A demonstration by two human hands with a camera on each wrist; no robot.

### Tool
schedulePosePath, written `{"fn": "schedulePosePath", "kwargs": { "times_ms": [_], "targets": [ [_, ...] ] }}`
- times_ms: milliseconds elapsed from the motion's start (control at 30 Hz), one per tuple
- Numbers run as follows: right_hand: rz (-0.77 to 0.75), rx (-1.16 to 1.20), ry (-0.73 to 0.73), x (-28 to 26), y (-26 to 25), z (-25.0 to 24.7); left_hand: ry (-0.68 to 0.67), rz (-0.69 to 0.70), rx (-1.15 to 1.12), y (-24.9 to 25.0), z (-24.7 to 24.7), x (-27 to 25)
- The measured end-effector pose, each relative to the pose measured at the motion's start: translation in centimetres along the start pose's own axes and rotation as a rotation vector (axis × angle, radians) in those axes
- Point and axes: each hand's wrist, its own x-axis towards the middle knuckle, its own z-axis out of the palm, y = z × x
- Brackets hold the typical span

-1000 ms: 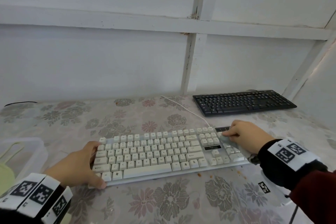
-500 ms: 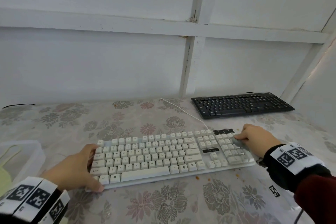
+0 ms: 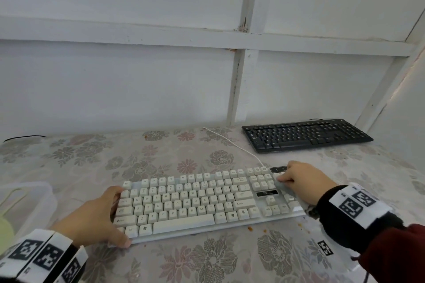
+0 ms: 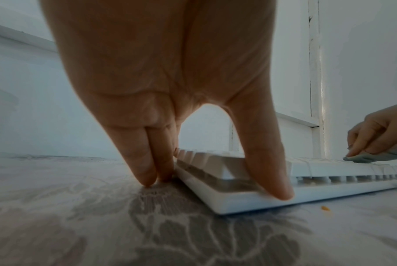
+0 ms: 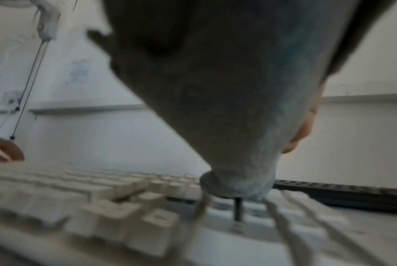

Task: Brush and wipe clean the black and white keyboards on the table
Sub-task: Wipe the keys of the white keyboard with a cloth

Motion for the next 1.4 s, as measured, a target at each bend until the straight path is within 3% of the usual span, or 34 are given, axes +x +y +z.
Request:
{"fn": "schedulePosePath", "kwargs": {
  "times_ms": [167, 267, 467, 600, 800, 967, 1133, 1400],
  "targets": [
    [0.144, -0.062, -0.003, 0.1, 2.5, 0.7, -0.02, 0.004, -0.004, 0.0, 0.0, -0.1],
    [0.133, -0.097, -0.001, -0.3, 4.1, 0.7, -0.007, 0.002, -0.014, -0.1, 0.1, 0.0],
    [0.233, 0.035, 0.017, -0.7, 5.9, 0.0, -0.004, 0.002, 0.017, 0.0, 0.0, -0.2],
    [0.01, 0.15, 0.07, -0.6, 0.0, -2.7, 0.001, -0.005, 0.016, 0.2, 0.0, -0.4],
    [-0.458, 0.335, -0.046, -0.3, -16.7, -2.1, 0.013, -0.019, 0.04, 0.6, 0.1, -0.7],
    [-0.611, 0.275, -0.045, 1.9, -27.0, 0.3, 0.028, 0.007, 0.079, 0.3, 0.1, -0.3],
    [-0.617, 0.118, -0.119, 2.2, -30.3, 1.0, 0.036, 0.001, 0.139, -0.1, 0.3, 0.2],
    [-0.606, 0.139, 0.011, 1.1, -27.4, 1.7, 0.028, 0.017, 0.042, -0.1, 0.2, 0.2]
  ]
}}
